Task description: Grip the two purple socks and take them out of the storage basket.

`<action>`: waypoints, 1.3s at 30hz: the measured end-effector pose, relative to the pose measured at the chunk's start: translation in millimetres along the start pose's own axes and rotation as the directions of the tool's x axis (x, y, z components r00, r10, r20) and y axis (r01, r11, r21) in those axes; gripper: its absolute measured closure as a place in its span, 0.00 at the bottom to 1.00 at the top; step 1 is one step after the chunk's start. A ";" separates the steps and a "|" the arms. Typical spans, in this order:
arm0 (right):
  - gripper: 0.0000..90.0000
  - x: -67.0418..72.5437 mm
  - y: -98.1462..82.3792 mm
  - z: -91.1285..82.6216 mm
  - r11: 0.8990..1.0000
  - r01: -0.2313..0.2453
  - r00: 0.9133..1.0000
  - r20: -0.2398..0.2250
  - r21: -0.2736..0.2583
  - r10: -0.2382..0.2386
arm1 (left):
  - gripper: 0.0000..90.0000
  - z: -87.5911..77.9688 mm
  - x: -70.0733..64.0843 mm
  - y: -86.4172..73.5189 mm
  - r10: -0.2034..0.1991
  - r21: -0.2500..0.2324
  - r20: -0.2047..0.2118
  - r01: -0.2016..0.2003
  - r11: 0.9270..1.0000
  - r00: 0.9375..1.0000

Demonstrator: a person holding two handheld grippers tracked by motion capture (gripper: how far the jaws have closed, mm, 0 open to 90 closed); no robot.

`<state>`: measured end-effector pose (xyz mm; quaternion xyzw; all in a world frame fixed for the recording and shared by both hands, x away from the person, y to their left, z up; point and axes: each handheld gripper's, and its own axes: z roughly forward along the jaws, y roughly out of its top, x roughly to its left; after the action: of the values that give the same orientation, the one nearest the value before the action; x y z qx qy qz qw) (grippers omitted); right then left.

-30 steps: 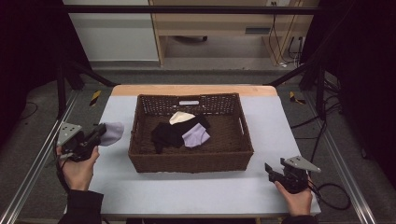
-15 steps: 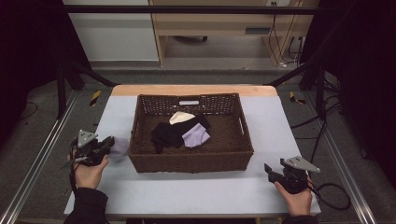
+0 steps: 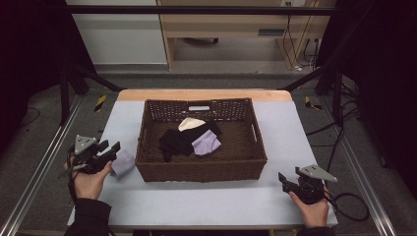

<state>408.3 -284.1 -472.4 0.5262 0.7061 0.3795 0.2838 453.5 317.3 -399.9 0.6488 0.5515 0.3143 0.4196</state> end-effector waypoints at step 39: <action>0.35 0.2 -0.6 -0.1 1.000 -0.012 1.000 0.004 -0.004 0.012 | 0.57 20.1 -130.2 69.7 0.178 -0.112 0.232 -0.156 0.981 0.956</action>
<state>407.8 -284.0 -472.9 0.5304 0.7017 0.3816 0.2840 477.2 183.0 -339.7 0.7063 0.4245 0.2928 0.4850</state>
